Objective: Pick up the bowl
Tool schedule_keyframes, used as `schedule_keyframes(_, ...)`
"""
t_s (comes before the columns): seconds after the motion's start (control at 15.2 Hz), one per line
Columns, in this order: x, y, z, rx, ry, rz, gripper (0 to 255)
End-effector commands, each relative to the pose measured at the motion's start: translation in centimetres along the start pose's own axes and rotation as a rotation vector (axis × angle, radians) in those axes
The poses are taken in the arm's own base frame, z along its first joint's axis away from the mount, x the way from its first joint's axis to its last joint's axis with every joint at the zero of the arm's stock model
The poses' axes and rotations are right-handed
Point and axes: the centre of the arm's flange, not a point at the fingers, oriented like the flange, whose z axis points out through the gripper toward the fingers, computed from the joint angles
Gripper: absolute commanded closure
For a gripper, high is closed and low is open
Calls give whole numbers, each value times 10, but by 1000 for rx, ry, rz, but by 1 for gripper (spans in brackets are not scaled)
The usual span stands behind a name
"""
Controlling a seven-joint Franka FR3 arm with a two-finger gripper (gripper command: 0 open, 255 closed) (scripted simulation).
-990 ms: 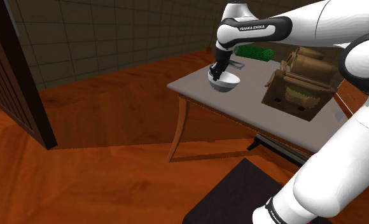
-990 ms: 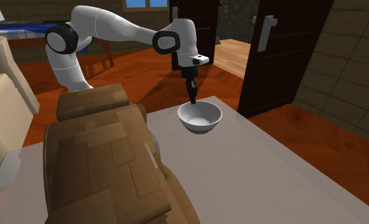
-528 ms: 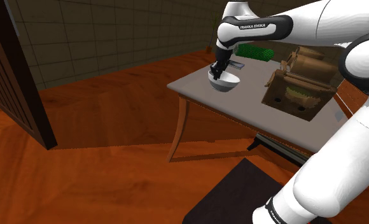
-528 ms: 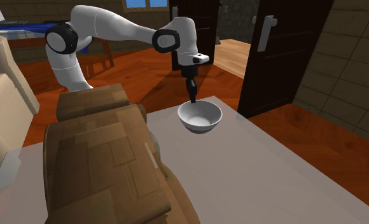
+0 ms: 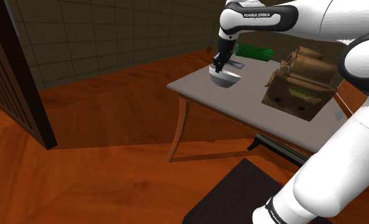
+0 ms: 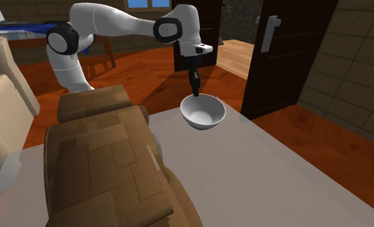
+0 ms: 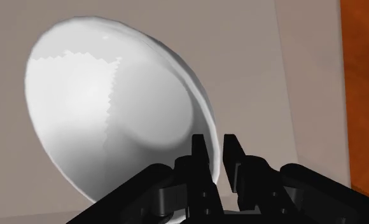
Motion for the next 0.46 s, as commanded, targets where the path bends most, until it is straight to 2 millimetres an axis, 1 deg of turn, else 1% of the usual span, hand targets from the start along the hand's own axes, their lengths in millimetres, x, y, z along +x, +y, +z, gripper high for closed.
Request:
schedule_keyframes(0.0,0,3,-11,0,0,0,255)
schedule_keyframes(0.26,2,7,-31,0,0,0,255)
schedule_keyframes(0.4,2,8,-32,0,0,0,255)
